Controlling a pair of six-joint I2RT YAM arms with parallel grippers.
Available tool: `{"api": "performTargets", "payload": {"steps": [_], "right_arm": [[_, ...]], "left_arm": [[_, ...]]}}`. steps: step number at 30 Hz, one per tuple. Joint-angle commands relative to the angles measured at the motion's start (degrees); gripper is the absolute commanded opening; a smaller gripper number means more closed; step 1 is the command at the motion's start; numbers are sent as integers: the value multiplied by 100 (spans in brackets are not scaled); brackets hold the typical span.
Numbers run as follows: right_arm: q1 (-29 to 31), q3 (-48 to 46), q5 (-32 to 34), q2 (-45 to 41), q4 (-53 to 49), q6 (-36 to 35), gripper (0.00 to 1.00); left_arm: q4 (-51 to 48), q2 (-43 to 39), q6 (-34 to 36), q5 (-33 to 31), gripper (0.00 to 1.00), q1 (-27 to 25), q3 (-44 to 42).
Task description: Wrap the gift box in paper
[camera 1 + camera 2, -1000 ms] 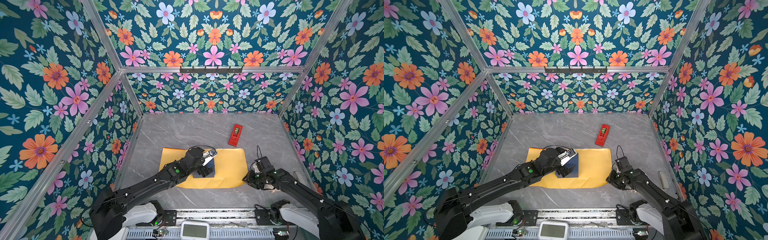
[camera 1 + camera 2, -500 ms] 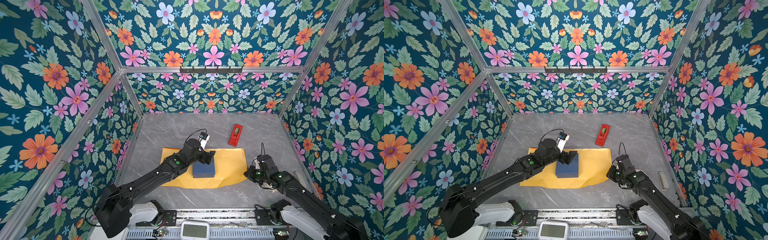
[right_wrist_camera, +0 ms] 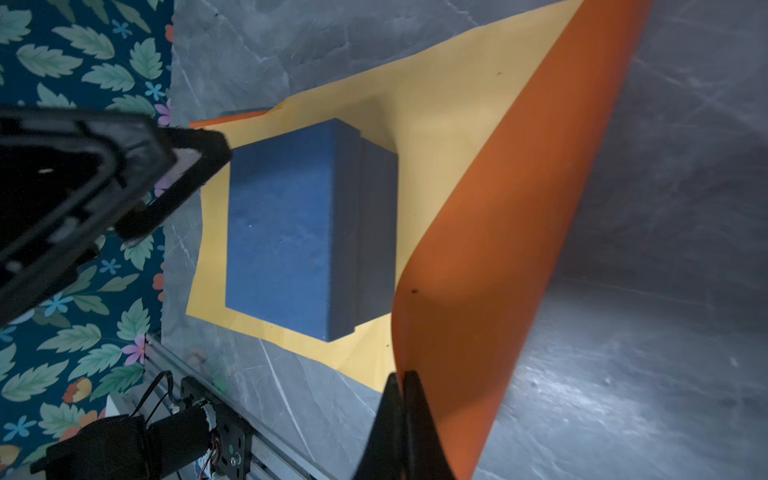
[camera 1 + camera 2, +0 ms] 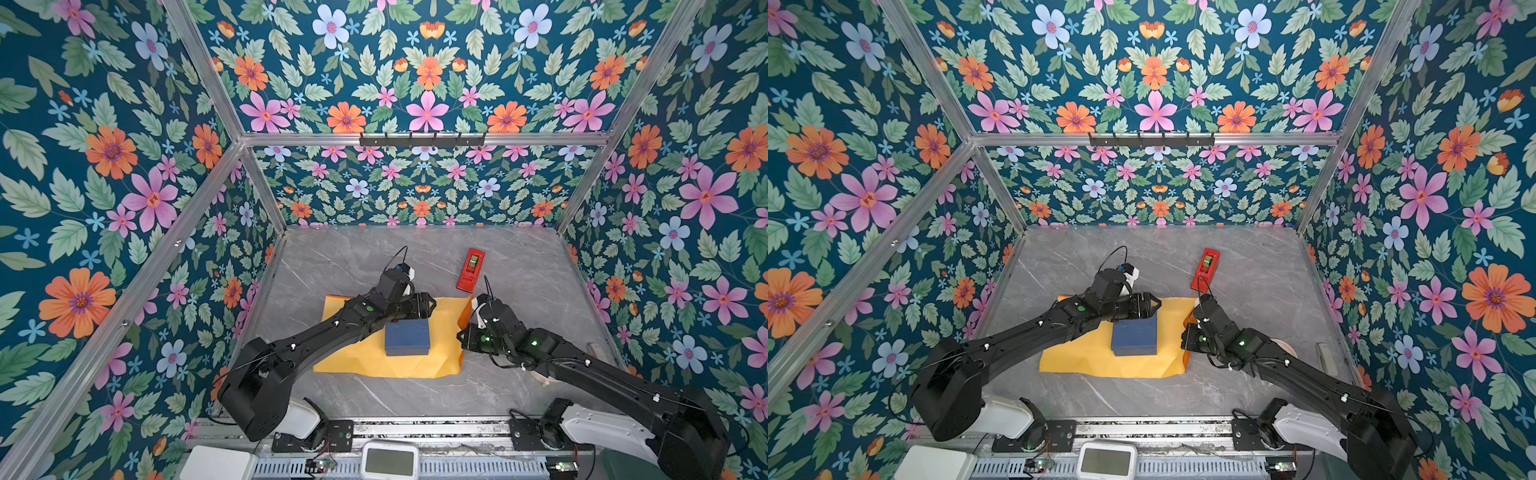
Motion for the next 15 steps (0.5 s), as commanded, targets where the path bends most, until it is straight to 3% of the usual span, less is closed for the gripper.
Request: {"api": "performTargets", "payload": {"steps": [1,4,7,11,15], "right_arm": [[126,108,170,208,352,-41,0],[126,187,434,293,20,26,0],[113,197,814,268,-482,115,0],[90,156,970,285,-694,160,0],[90,127,935,368,-596,182,0]], "left_arm": [[-22,16,-72,292,82,119,135],[-648,-344,248,-281,84,434,51],[-937,-916,234,-284,86,1086,-502],[-812,-1339,-95,224,88,1668,-1313],[245,-897,-801,1316,88,1539,-1724]]}}
